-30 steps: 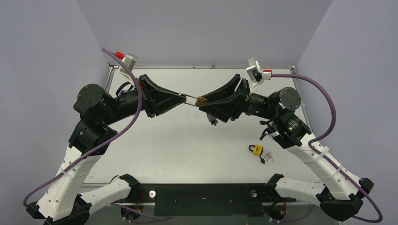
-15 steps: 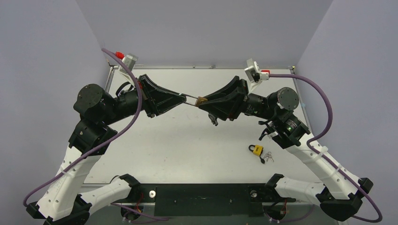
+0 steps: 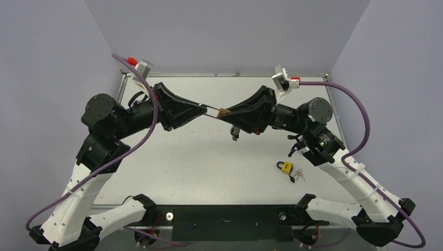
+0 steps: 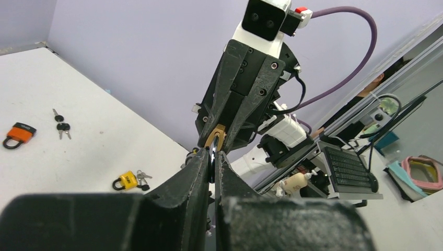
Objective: Lock with the key
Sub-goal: Lock the lock.
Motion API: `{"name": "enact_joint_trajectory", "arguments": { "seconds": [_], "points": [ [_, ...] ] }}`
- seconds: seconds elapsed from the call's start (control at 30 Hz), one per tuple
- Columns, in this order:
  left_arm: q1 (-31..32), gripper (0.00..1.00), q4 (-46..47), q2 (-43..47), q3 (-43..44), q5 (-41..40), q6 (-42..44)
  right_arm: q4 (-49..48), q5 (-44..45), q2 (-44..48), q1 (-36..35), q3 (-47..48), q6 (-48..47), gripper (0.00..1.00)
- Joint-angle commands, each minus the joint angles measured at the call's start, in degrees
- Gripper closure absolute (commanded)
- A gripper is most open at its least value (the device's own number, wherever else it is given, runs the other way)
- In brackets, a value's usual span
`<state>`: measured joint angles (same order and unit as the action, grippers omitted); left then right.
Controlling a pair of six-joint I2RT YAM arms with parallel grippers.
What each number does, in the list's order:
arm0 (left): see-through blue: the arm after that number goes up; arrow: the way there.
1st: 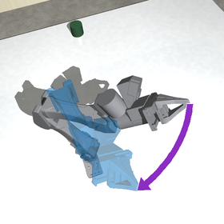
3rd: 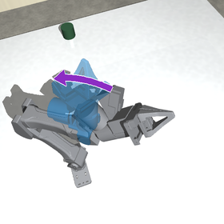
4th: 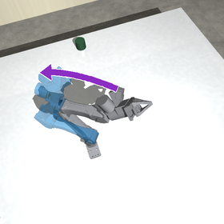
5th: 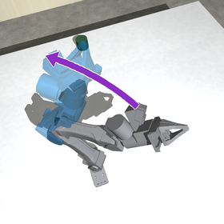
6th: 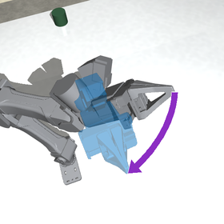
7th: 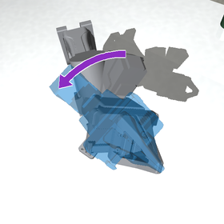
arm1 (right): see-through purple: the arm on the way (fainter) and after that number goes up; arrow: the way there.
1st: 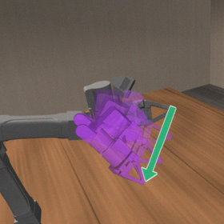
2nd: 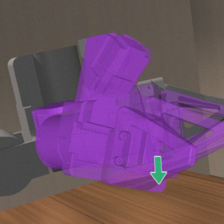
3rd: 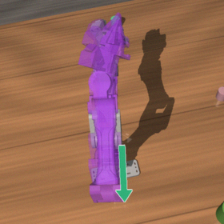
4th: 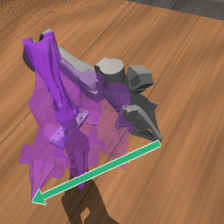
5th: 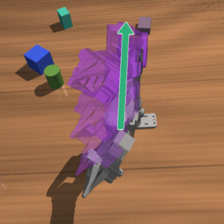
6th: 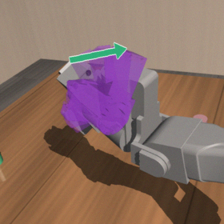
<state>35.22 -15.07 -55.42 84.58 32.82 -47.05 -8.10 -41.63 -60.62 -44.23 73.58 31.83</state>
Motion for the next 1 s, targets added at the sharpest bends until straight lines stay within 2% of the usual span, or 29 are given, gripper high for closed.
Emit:
{"name": "enact_joint_trajectory", "arguments": {
  "seconds": [0.0, 0.13, 0.3, 0.57, 0.97],
  "points": [
    [0.3, 0.94, -0.8, 0.3, 2.4, -1.4, 4.6, -2.3, 1.4, 0.9, 0.2, 0.0, 1.6, 1.00],
    [0.3, 0.80, -5.1, 1.1, 3.9, -1.6, 8.9, -1.7, 1.6, 2.5, 0.2, -1.0, 2.4, 1.00],
    [0.3, 0.71, -7.3, 2.0, 4.5, 0.8, 11.7, -2.0, 1.4, 4.3, 0.2, -2.7, 3.9, 1.00],
    [0.3, 0.68, -9.8, 1.4, 5.7, 4.9, 14.6, -2.0, 0.5, 6.3, 0.0, -4.4, 5.3, 1.00],
    [0.2, 0.67, -10.5, 0.2, 6.3, 6.9, 16.0, -0.4, 0.0, 6.0, -1.9, -3.9, 4.3, 1.00]
  ]
}}
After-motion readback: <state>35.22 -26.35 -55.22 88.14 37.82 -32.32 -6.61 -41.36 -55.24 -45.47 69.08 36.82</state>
